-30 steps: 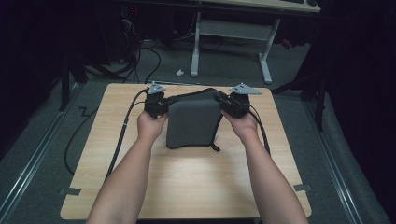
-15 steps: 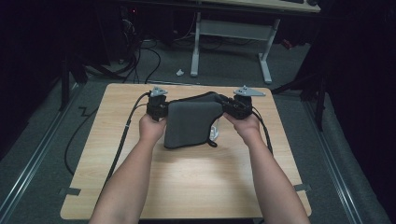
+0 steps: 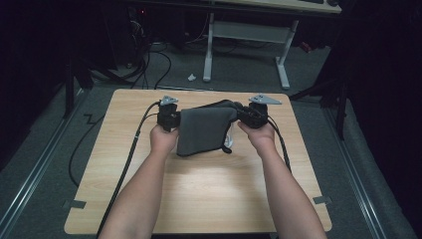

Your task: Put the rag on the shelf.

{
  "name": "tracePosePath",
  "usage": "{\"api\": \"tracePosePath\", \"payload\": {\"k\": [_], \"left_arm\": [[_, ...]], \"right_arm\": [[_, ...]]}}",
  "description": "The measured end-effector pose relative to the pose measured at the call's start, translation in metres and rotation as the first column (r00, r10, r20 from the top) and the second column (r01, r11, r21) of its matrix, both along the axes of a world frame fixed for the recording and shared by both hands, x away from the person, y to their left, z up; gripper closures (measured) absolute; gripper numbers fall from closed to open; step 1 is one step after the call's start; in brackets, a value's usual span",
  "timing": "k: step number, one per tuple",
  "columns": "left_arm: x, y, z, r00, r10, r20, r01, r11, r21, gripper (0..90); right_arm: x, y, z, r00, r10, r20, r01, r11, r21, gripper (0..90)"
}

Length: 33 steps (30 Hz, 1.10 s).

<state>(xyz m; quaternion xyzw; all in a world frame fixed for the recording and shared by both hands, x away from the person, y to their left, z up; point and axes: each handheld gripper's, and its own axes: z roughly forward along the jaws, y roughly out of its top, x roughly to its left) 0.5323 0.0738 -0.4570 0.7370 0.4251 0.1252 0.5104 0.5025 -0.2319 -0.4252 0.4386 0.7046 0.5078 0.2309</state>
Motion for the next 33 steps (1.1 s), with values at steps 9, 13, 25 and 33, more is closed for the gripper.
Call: {"api": "tracePosePath", "payload": {"k": [9,13,25,33], "left_arm": [[0.0,0.003,-0.011,0.9994,-0.014,-0.032,0.014,0.9998,-0.011,84.1],[-0.001,0.004,-0.016,0.9989,-0.02,-0.042,0.019,0.9996,-0.022,84.1],[-0.005,0.004,-0.034,0.9959,-0.029,-0.085,0.028,0.9996,-0.003,84.0],[-0.006,0.007,-0.033,0.9937,-0.007,-0.112,0.003,0.9996,-0.028,78.6]], "right_arm": [[0.003,0.001,-0.007,0.9995,0.002,-0.03,-0.003,1.0,-0.007,79.8],[0.004,0.001,-0.011,0.9995,0.006,-0.032,-0.006,1.0,-0.008,79.7],[0.008,-0.004,-0.038,0.9951,0.01,-0.099,-0.006,0.999,0.04,79.6],[0.007,-0.006,-0.037,0.9927,-0.032,-0.116,0.036,0.999,0.034,64.4]]}}
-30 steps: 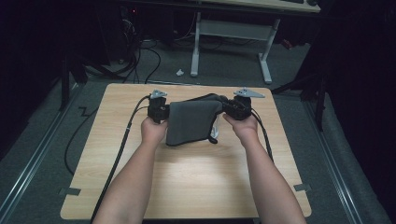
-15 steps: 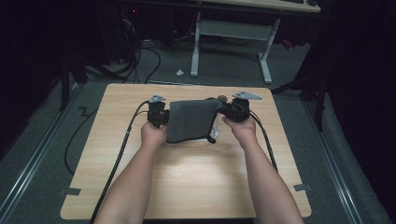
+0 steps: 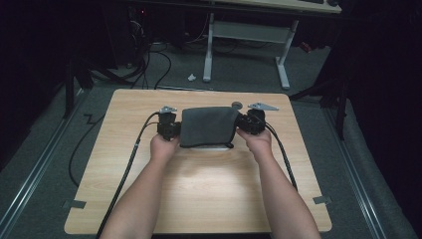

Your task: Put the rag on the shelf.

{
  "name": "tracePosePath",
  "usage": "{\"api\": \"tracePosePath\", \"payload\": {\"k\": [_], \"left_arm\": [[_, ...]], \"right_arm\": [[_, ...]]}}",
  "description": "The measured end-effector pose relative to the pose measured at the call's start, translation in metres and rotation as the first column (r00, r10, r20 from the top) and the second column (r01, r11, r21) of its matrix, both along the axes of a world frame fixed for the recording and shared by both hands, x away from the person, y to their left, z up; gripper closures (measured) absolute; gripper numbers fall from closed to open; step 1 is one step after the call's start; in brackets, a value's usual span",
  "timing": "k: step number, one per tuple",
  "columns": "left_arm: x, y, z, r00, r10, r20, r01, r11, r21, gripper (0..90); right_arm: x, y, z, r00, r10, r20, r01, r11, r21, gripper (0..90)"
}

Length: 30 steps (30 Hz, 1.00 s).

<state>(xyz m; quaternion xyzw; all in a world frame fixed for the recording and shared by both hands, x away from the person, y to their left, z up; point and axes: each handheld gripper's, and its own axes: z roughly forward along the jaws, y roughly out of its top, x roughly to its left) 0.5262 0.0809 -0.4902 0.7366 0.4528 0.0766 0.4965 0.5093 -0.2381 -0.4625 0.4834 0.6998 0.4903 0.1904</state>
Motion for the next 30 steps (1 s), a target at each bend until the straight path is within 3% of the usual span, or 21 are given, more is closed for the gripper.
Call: {"api": "tracePosePath", "payload": {"k": [10,14,23,28,30], "left_arm": [[-0.01,0.013,0.018,0.9965,0.058,0.06,-0.061,0.9971,0.045,69.1],[-0.017,0.024,0.023,0.9941,0.071,0.082,-0.075,0.9962,0.046,67.5],[-0.033,0.04,0.032,0.9879,0.098,0.12,-0.107,0.9919,0.068,66.4],[-0.05,0.048,0.036,0.9811,0.1,0.165,-0.116,0.9893,0.089,62.8],[-0.057,0.053,0.036,0.9795,0.102,0.173,-0.119,0.9893,0.085,61.5]], "right_arm": [[-0.013,-0.006,0.024,0.9928,-0.06,0.104,0.07,0.993,-0.092,59.1],[-0.017,-0.01,0.03,0.9926,-0.065,0.103,0.076,0.992,-0.103,58.0],[-0.035,-0.011,0.039,0.9898,-0.066,0.126,0.089,0.979,-0.184,58.0],[-0.049,-0.015,0.038,0.9888,-0.076,0.128,0.1,0.977,-0.191,57.5],[-0.058,-0.017,0.038,0.9856,-0.075,0.151,0.104,0.976,-0.19,57.1]]}}
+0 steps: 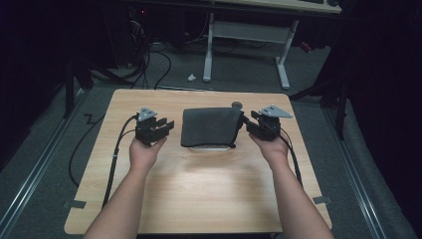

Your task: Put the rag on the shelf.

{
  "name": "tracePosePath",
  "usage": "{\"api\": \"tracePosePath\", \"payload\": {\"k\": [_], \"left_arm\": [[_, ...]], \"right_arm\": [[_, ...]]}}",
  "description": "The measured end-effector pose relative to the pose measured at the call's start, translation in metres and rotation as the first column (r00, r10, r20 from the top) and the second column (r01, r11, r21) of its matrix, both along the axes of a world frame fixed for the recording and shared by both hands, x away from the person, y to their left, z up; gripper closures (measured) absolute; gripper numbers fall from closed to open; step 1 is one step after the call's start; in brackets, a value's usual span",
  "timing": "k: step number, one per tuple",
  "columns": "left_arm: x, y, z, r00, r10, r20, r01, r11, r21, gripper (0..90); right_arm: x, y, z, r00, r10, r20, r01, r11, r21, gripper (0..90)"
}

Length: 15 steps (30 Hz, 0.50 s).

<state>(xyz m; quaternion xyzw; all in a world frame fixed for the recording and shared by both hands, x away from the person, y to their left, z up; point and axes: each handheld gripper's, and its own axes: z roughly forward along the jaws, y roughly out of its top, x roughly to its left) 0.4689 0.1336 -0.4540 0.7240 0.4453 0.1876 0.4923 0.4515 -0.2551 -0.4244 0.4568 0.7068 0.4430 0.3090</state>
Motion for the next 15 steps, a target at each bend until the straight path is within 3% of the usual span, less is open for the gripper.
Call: {"api": "tracePosePath", "payload": {"k": [2,3,7,9,10,13,15], "left_arm": [[-0.008,0.006,-0.001,0.9999,0.003,0.013,-0.002,1.0,-0.005,60.3],[-0.012,0.008,-0.002,0.9999,0.002,0.014,-0.002,1.0,0.005,59.7],[-0.035,0.021,-0.009,0.9999,-0.014,0.001,0.014,0.9999,-0.002,56.7],[-0.051,0.024,-0.015,0.9997,-0.025,0.0,0.025,0.9995,0.018,55.1],[-0.061,0.026,-0.018,0.9993,-0.036,0.006,0.036,0.9993,0.011,54.4],[-0.09,0.03,-0.031,0.9977,-0.067,0.013,0.066,0.9968,0.046,51.5],[-0.107,0.034,-0.04,0.9961,-0.088,-0.003,0.088,0.9951,0.046,50.0]], "right_arm": [[-0.007,-0.001,0.0,0.9998,-0.001,-0.019,0.001,1.0,-0.008,55.6],[-0.012,-0.001,0.0,1.0,0.004,-0.005,-0.004,1.0,-0.005,55.6],[-0.032,-0.002,-0.002,0.9998,0.016,-0.014,-0.016,1.0,-0.015,55.9],[-0.047,-0.002,-0.005,0.9999,0.014,0.002,-0.013,1.0,-0.018,54.7],[-0.053,-0.001,-0.007,0.9999,0.011,-0.009,-0.011,1.0,-0.026,53.1],[-0.074,-0.001,-0.016,0.9999,-0.002,-0.015,0.001,0.999,-0.033,51.1],[-0.086,-0.001,-0.021,0.9995,-0.003,-0.031,0.003,1.0,-0.021,51.2]]}}
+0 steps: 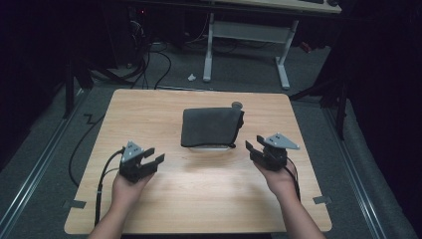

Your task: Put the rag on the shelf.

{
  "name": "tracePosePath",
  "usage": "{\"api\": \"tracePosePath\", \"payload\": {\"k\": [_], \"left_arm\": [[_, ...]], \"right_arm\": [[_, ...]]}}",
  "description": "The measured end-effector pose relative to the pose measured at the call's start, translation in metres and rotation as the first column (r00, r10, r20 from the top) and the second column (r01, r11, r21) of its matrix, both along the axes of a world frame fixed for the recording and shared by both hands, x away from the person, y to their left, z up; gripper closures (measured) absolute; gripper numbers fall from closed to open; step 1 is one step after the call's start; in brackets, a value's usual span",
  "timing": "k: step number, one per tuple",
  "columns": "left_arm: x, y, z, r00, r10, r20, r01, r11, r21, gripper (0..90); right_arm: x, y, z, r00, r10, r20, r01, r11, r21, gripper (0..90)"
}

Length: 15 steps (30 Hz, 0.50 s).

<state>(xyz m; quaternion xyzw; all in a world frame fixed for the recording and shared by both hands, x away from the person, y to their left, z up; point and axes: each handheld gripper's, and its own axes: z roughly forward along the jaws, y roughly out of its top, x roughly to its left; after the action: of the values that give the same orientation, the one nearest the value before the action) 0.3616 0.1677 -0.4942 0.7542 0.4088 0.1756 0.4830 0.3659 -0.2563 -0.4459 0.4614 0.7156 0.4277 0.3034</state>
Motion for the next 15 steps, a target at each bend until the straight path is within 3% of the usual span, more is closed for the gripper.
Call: {"api": "tracePosePath", "payload": {"k": [6,10,11,13,15], "left_arm": [[-0.043,0.002,-0.024,0.9973,-0.054,-0.049,0.058,0.9949,0.082,47.0],[-0.068,-0.005,-0.032,0.9912,-0.099,-0.088,0.109,0.9872,0.117,46.0],[-0.072,-0.007,-0.032,0.9903,-0.111,-0.084,0.122,0.9834,0.134,45.7],[-0.075,-0.01,-0.031,0.9897,-0.131,-0.058,0.14,0.9731,0.183,44.9],[-0.073,-0.009,-0.029,0.9895,-0.134,-0.053,0.141,0.9746,0.174,44.3]], "right_arm": [[-0.043,0.004,-0.029,0.9996,0.027,0.002,-0.027,0.998,-0.065,50.3],[-0.071,0.009,-0.051,0.9996,-0.004,-0.027,0.003,0.999,-0.037,49.7],[-0.08,0.01,-0.057,0.9997,-0.016,-0.02,0.015,0.999,-0.042,51.6],[-0.09,0.013,-0.061,0.9992,0.013,-0.039,-0.016,0.998,-0.068,50.0],[-0.094,0.012,-0.063,0.9995,0.007,-0.031,-0.01,0.997,-0.076,49.8]]}}
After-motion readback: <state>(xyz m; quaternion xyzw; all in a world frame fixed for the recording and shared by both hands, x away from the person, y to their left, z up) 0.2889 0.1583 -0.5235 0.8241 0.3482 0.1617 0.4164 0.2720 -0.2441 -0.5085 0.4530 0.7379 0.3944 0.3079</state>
